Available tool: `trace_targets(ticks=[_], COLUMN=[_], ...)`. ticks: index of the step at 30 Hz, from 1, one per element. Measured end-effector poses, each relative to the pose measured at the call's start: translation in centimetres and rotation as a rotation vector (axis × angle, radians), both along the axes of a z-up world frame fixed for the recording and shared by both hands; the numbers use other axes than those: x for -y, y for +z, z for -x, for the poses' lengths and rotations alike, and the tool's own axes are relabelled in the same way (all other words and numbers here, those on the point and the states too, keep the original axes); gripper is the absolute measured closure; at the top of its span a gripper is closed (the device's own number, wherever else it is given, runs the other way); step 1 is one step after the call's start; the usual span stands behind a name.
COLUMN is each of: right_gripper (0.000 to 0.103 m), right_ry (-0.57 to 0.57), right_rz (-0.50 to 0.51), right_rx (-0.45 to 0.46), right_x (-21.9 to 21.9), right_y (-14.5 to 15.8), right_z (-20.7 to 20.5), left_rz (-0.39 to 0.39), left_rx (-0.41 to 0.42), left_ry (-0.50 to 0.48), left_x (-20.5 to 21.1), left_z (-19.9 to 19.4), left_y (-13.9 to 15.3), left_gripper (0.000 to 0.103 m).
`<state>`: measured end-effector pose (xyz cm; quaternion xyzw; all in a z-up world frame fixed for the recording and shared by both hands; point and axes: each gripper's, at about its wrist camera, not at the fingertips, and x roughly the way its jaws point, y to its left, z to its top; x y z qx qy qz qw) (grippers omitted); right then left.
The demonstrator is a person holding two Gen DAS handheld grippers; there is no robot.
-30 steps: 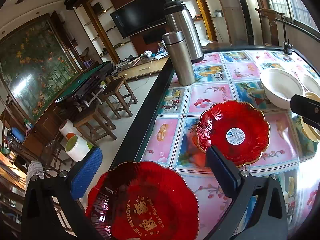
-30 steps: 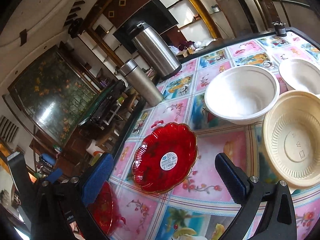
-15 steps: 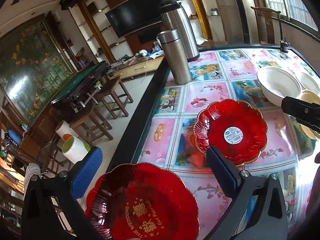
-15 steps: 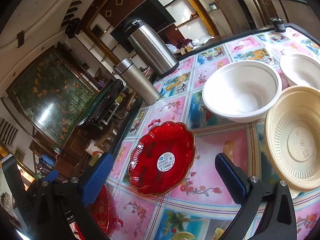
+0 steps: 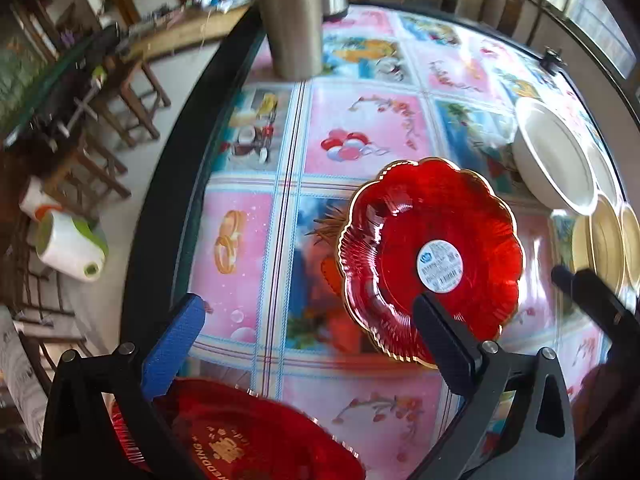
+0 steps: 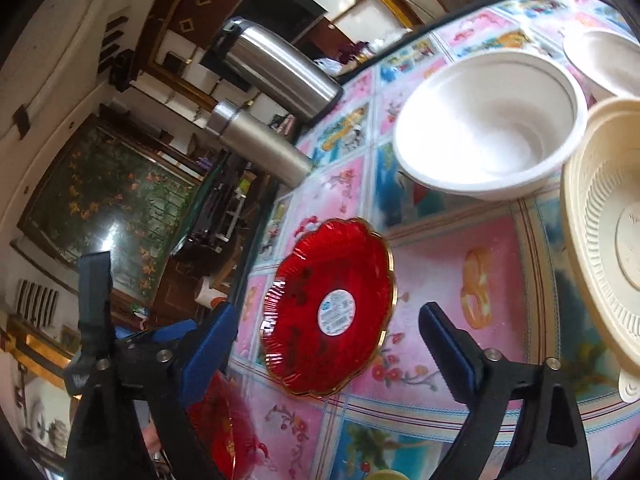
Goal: Organize plates and bowls
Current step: 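Close both tools on the rim of the small red scalloped plate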
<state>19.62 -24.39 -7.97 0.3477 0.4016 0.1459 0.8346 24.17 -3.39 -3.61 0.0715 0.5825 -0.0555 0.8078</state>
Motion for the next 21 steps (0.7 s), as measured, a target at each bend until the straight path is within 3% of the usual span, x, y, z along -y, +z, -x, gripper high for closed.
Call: trace_targets(ticks=[5,9,13,17,19,21], right_gripper=[0.038,0.042,0.048,0.050,0.050,0.050], right_ry=[0.017,0.026,0.017,0.002,-0.002,-0.005], right_rz=[-0.040,-0.057,-0.072,-0.080,-0.095,-0.110], right_rx=[-0.064,-0.119,-0.156,-0.168,-0.170,-0.168], right_x=[0.1,0.0,0.0,0.2,0.3,0.4], right_y=[-1.4,-2.8,-3.6,-4.1,-4.4,-4.5], right_z=[-0.9,-1.7,-2.1,-2.2,-2.2,-2.3], left_rz=[0.054,0.074,0.109,0.147,0.166,0.198], left_rx=[-0.077,-0.119,-0.148,-0.162,-0.158,-0.133], left_ry=[0.033,0.059,0.096,0.106,0.112,0.117], left_x=[-0.1,-0.1,-0.3,-0.2,-0.1,-0.1], left_z=[-1.4,-1.8,-2.1,-1.9,-1.5,-1.2], left_y=[-1.4,-2.6,-3.5,-4.2,-4.2,-3.8], left_gripper=[0.009,0.024,0.047,0.055,0.066,0.068])
